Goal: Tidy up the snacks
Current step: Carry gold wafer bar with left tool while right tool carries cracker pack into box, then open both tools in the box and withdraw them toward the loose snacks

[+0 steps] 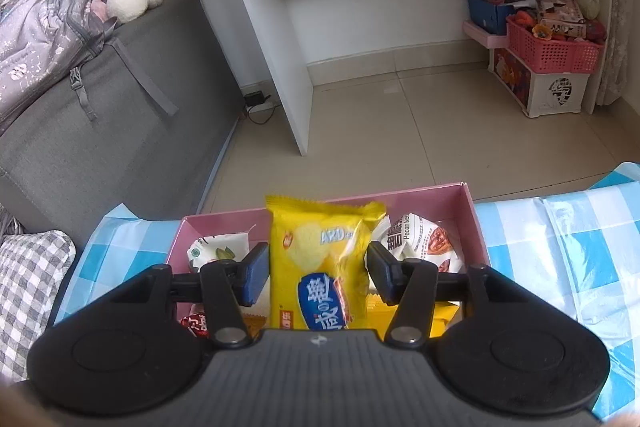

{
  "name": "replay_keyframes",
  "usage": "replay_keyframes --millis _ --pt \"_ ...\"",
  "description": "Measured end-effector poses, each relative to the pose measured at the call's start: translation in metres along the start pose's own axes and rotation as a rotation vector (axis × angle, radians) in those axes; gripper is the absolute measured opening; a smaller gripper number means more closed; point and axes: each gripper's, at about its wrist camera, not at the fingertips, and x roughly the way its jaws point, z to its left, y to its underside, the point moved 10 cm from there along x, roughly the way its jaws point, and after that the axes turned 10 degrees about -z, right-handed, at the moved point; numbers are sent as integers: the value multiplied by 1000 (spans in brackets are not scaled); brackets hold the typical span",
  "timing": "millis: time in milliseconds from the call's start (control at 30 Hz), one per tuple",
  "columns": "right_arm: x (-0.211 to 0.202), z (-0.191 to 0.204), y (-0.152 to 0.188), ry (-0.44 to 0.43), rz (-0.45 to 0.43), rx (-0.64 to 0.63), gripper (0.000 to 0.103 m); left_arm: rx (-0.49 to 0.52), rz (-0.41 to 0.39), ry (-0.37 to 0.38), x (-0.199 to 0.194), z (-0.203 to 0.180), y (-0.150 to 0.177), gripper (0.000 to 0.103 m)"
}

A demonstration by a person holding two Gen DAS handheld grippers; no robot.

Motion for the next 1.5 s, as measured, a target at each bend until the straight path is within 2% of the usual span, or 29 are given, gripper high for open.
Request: replay_keyframes --millis 33,67,167,367,833,1167,1500 --pt "-1 0 -2 -3 -9 2 71 11 -1 5 0 -2 -1 38" --pt "-3 0 -4 -3 -19 0 74 15 -2 14 -2 -3 -1 46" --pt "-7 0 -6 1 -19 -3 77 14 -17 26 -8 -6 -4 64" --pt "-22 -4 -8 25 -20 -10 86 42 -23 31 -24 -11 -6 79" --pt "-83 -12 5 59 -20 -47 98 58 -5 17 -80 -16 12 93" --pt "-114 -14 36 67 16 -80 103 77 13 9 -114 -20 38 96" --pt "-129 -19 75 71 64 -72 103 56 36 8 -127 -15 69 96"
